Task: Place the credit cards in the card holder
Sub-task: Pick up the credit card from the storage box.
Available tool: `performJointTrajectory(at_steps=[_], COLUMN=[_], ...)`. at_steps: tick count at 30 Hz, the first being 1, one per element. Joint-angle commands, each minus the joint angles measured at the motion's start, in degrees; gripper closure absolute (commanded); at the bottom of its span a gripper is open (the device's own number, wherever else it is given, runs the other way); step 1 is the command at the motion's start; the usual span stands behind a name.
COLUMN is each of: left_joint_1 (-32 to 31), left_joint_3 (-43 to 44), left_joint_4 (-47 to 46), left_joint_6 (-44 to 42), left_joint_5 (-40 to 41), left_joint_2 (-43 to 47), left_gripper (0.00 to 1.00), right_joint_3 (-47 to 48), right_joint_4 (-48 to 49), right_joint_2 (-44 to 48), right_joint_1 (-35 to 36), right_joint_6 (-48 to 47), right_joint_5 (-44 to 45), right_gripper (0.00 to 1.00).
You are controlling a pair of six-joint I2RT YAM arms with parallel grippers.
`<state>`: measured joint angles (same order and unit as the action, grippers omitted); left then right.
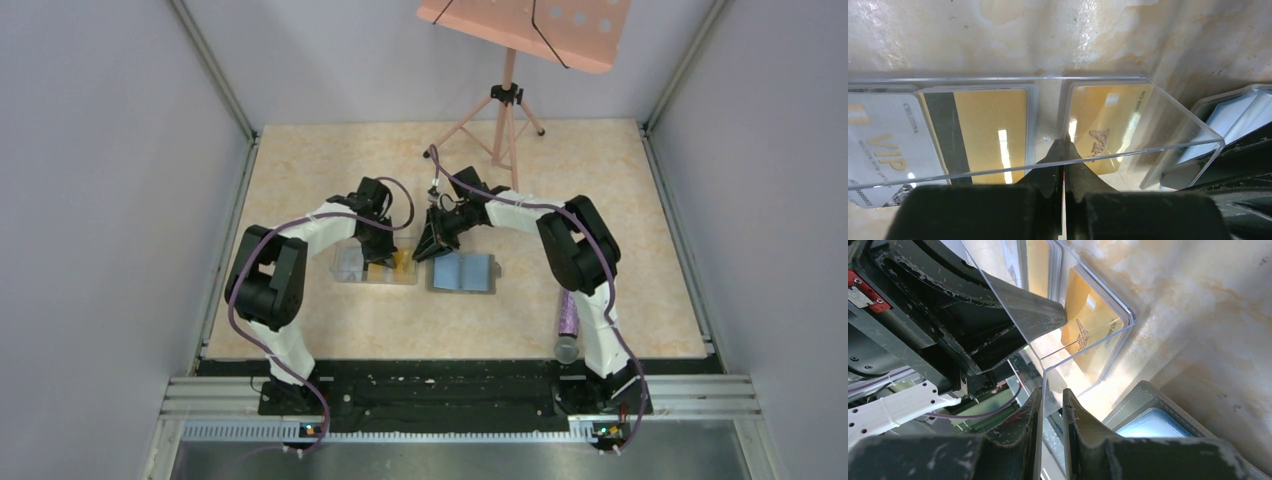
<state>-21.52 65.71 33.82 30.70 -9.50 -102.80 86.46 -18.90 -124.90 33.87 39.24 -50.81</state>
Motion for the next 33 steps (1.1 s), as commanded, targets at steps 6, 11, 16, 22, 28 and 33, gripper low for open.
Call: performJointTrajectory(at_steps=[6, 11, 16, 22, 28, 33], left_joint_1=[-1.57, -1.81, -2.18, -3.54, -4.95, -6.03], left_joint_3=[3.61, 4.75, 5.90, 8.30, 10.89, 13.20], left_joint_4=[0.30, 1.52, 3.53, 6.82, 10.14, 13.32], left_joint_6=[0.94, 0.73, -0.33, -2.27, -4.32, -5.90], left_joint_5=[-0.85, 0.32, 0.91, 1.08, 2.53, 5.25], left_joint_2=[3.21, 4.52, 3.81, 0.56, -2.66, -4.51], left_gripper=[1.00, 1.00, 0.98, 0.80, 0.78, 0.77], right_joint_3=[2.41, 2.62, 2.80, 2.93, 2.86, 2.84], right_joint_4=[0.64, 0.23, -0.16, -0.34, -0.39, -0.52], right_joint_2=[-0.51, -0.47, -0.63, -0.61, -0.52, -0.64], right_joint_1=[0.89, 0.85, 0.85, 0.85, 0.85, 0.85], right_joint_6=[-0.71, -1.00, -1.38, -1.54, -1.77, -1.92], right_joint_5=[0.01, 0.14, 0.31, 0.12, -0.04, -0.17], right_gripper=[0.92, 0.93, 0.94, 0.94, 0.94, 0.94])
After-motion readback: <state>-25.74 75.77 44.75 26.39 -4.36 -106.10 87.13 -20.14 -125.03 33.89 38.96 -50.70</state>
